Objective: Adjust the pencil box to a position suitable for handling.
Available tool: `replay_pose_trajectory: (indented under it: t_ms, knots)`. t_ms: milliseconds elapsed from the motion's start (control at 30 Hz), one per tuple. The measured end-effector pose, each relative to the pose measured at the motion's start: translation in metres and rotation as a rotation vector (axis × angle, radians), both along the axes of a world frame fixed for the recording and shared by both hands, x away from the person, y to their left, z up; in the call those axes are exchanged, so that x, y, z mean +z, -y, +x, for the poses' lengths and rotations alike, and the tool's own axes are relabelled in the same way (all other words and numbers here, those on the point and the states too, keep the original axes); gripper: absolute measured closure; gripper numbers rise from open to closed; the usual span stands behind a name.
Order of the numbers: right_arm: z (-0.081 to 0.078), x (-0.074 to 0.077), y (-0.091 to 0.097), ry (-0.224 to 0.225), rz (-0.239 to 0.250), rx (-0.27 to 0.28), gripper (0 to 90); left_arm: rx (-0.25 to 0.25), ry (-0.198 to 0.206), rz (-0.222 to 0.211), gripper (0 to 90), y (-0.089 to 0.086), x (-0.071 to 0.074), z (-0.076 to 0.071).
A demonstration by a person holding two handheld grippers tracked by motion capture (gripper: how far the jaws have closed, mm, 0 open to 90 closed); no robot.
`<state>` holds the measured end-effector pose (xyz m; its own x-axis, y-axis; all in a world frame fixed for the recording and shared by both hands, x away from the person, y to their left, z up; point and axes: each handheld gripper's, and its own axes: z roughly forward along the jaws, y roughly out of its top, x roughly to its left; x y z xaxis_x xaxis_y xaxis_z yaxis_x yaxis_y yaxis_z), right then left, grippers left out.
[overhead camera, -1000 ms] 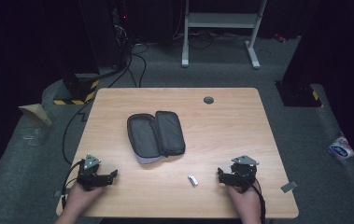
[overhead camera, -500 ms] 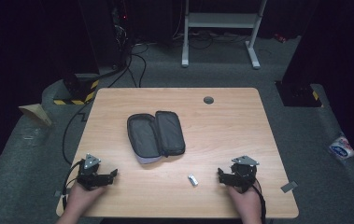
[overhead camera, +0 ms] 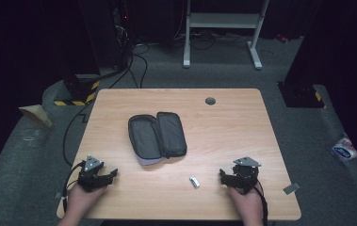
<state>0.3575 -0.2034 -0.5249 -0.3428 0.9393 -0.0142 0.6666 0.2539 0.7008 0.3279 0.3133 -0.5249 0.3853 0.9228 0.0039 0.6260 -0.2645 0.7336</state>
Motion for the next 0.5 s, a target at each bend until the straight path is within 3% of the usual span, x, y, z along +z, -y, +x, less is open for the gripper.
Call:
replay_pose_trajectory:
  t_ms: [267,500]
  knots:
    - [0.000,0.000,0.000,0.000,0.000,0.000,9.7,-0.047,0.055,-0.028,54.4,0.012,0.011,-0.001]
    - [0.000,0.000,0.000,0.000,0.000,0.001,9.8,-0.066,0.076,0.008,57.9,0.027,0.011,0.000]
